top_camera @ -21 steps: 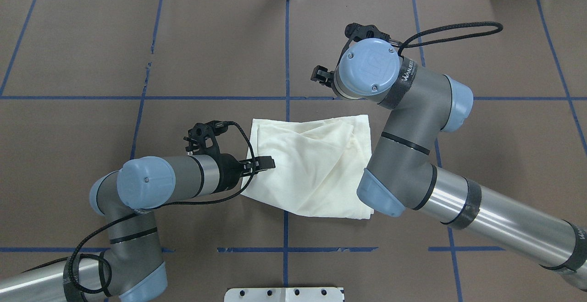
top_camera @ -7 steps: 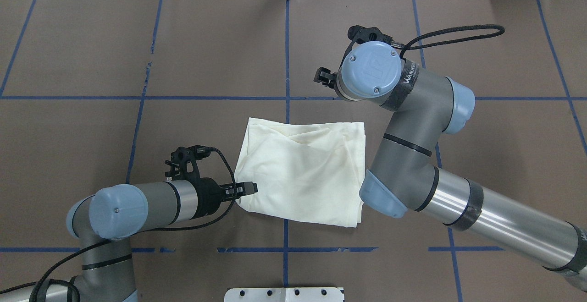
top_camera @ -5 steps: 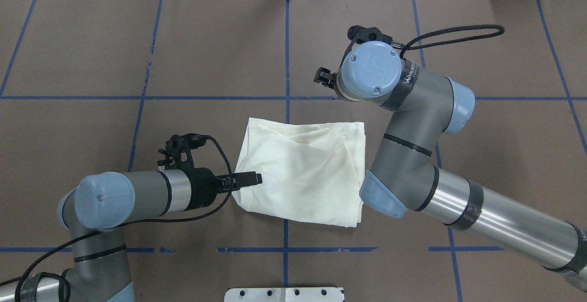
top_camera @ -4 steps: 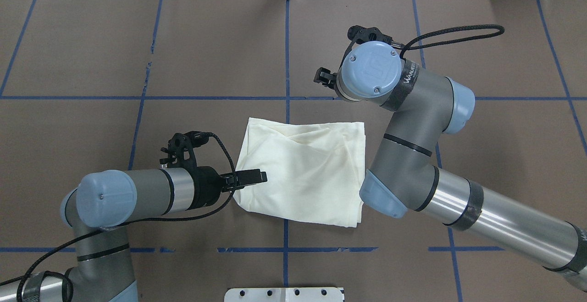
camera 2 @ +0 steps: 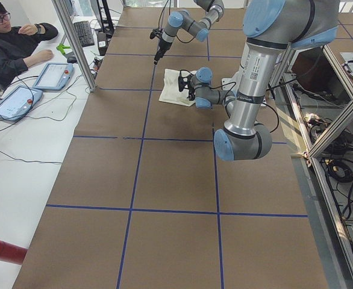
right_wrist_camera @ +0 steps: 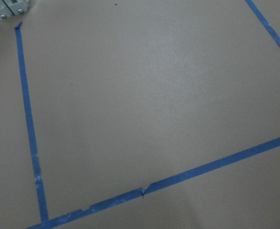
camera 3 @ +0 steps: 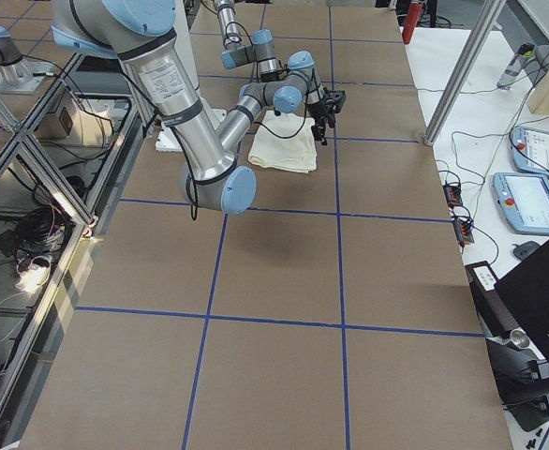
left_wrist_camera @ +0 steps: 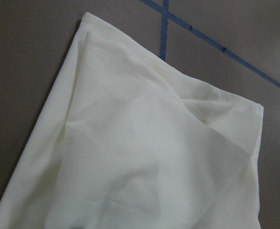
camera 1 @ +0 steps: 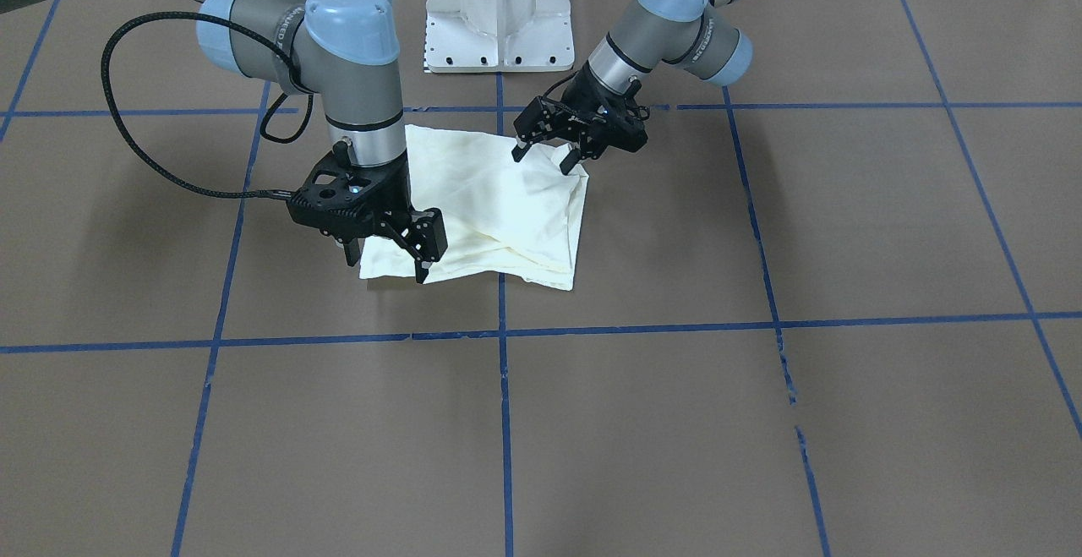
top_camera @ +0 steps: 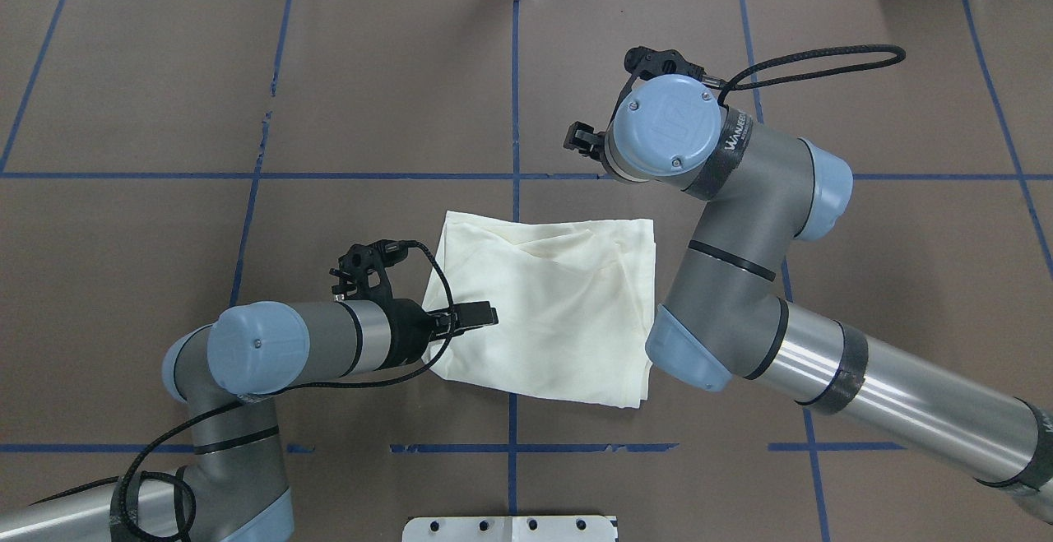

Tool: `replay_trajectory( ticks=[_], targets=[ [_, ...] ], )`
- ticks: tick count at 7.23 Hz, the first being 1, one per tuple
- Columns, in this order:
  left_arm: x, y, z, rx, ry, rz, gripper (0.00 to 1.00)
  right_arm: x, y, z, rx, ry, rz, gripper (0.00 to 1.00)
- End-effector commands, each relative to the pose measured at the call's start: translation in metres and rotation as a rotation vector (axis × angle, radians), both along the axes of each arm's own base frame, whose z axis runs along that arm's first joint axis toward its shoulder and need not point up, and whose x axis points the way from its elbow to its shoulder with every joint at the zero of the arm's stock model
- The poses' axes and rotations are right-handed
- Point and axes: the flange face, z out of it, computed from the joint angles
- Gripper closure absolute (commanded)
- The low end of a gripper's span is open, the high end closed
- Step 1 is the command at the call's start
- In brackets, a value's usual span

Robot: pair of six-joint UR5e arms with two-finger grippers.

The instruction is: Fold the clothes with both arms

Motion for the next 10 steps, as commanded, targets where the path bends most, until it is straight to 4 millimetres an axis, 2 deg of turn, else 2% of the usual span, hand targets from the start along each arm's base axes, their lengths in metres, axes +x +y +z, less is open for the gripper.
replay_trajectory(
  ticks=[1,2,4,5,6,7,8,10],
  targets=[
    [-0.003,0.002,0.027,0.021,-0.044,0.010,0.00,0.000,0.000,0.000,0.001,0.001,0.000,0.00],
    [-0.001,0.003,0.031,0.018,-0.052,0.012,0.00,0.000,0.000,0.001,-0.002,0.001,0.000,0.00],
    [-0.006,0.004,0.018,0.024,-0.029,0.019,0.00,0.000,0.000,0.000,-0.001,0.000,-0.002,0.00],
    [-0.020,0.002,0.002,0.037,-0.004,0.012,0.00,0.000,0.000,0.000,-0.001,0.000,-0.007,0.00],
    [-0.037,-0.008,-0.002,0.086,-0.007,0.035,0.00,0.006,-0.004,-0.002,0.011,0.003,-0.046,0.00],
    [-0.065,-0.025,0.015,0.110,-0.043,0.029,0.00,0.030,-0.017,-0.002,0.020,-0.001,-0.132,0.00],
    [-0.100,-0.046,0.030,0.157,-0.106,0.035,0.00,0.070,-0.026,0.017,0.029,0.009,-0.198,0.00],
    [-0.205,-0.076,0.065,0.344,-0.332,0.086,0.00,0.181,-0.049,0.087,0.081,0.055,-0.392,0.00]
  ],
)
